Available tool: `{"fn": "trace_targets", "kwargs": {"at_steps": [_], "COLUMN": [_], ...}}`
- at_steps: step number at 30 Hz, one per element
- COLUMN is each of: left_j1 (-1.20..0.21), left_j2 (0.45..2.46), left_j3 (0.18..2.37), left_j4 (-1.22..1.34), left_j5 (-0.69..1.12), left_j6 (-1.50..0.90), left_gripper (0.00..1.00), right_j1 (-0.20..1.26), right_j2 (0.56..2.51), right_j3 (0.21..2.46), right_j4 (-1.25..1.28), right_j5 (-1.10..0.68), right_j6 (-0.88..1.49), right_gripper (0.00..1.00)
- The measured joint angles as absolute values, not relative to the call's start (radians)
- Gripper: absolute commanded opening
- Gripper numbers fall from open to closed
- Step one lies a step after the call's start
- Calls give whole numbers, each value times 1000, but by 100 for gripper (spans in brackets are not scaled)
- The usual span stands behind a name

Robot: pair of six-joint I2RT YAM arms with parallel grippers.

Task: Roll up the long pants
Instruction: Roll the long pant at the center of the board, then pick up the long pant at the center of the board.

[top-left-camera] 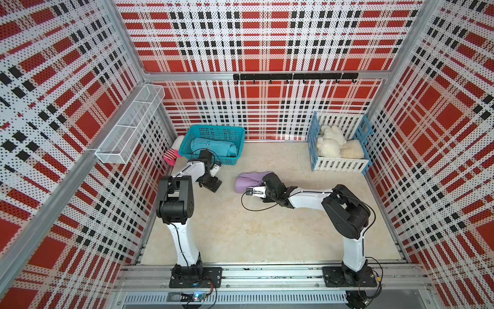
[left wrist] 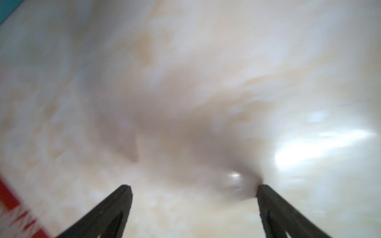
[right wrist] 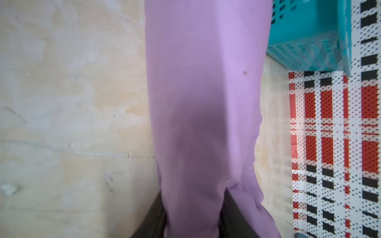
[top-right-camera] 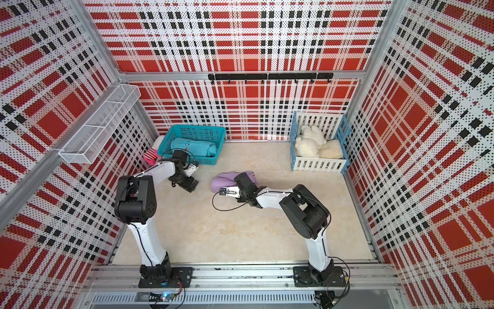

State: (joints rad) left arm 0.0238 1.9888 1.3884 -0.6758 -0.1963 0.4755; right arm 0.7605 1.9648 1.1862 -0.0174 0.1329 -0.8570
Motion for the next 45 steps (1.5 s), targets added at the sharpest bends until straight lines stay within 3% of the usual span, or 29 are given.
{"fn": "trace_targets", "kwargs": {"at_steps": [6, 8, 23, 27, 35, 41, 45], "left_j1": [12, -12, -361, -427, -716, -883, -973], "left_j2": [1859, 1767, 1125, 978, 799, 859, 1007], "left_j3": [1288, 1222, 765, 709, 567, 481, 471], "left_j4": [-537, -472, -73, -58, -67, -122, -115], "left_j5": [-423, -485, -865, -888, -796, -672, -656], "left_j6": [405, 392, 405, 455, 629, 746, 856], "left_gripper": [99, 99, 99, 99, 99, 97, 95], "right_j1": [744, 741, 546, 509, 505, 506, 508], "right_j2": [1961, 1972, 2338, 2453, 2540, 2563, 2564], "right_j3": [1336, 1402, 1962, 2104, 2174, 2186, 2180], "right_j4": [-346, -474, -1162, -1322, -1496, -1546, -1555], "right_j5": [30, -35, -695, -812, -937, -969, -972], "right_j6": [-779, -756, -770, -784, -761, -737, -735], "right_gripper": [23, 11, 19, 24, 26, 26, 26]}}
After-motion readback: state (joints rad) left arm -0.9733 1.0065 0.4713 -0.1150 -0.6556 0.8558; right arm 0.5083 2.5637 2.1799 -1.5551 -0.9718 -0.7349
